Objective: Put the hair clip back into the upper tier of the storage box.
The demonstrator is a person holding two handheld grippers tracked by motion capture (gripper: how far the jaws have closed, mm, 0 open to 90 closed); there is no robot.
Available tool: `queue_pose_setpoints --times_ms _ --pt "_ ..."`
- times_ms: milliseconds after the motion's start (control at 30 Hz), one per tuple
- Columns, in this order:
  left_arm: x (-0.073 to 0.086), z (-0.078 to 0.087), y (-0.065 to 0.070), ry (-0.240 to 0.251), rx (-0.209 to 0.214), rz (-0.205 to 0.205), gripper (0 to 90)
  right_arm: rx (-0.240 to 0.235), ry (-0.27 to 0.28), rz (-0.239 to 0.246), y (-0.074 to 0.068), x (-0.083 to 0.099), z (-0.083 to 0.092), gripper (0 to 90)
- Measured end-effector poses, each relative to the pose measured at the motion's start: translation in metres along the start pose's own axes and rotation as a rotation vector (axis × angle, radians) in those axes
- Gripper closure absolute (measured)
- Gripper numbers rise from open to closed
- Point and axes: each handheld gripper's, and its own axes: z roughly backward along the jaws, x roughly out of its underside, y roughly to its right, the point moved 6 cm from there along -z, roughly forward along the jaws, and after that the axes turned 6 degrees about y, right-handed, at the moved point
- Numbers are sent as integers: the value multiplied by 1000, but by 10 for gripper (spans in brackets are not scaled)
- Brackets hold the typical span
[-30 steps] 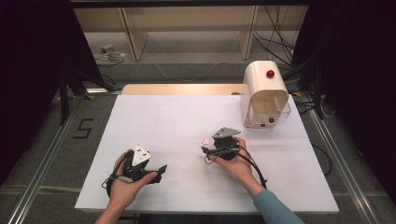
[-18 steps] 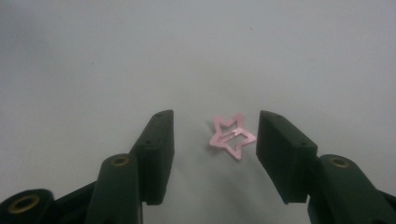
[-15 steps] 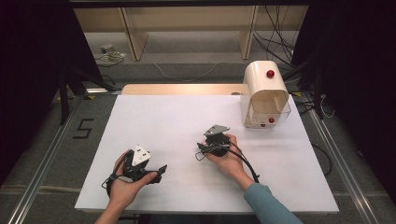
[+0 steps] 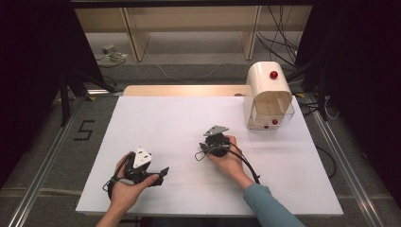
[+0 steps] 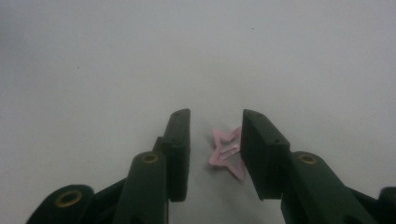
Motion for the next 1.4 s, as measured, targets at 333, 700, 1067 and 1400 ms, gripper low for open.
queue_pose_setpoints --times_ms 333,700,1067,1400 --pt "0 0 1 0 3 -5 183 -2 6 -30 2 -1 -2 788" --pt "0 0 1 0 3 -4 183 -1 -2 -63 4 0 0 861" --pt "0 0 1 0 2 -6 183 14 32 -60 12 -7 9 900" --pt "0 0 1 2 1 -3 183 16 37 -63 14 -8 15 900"
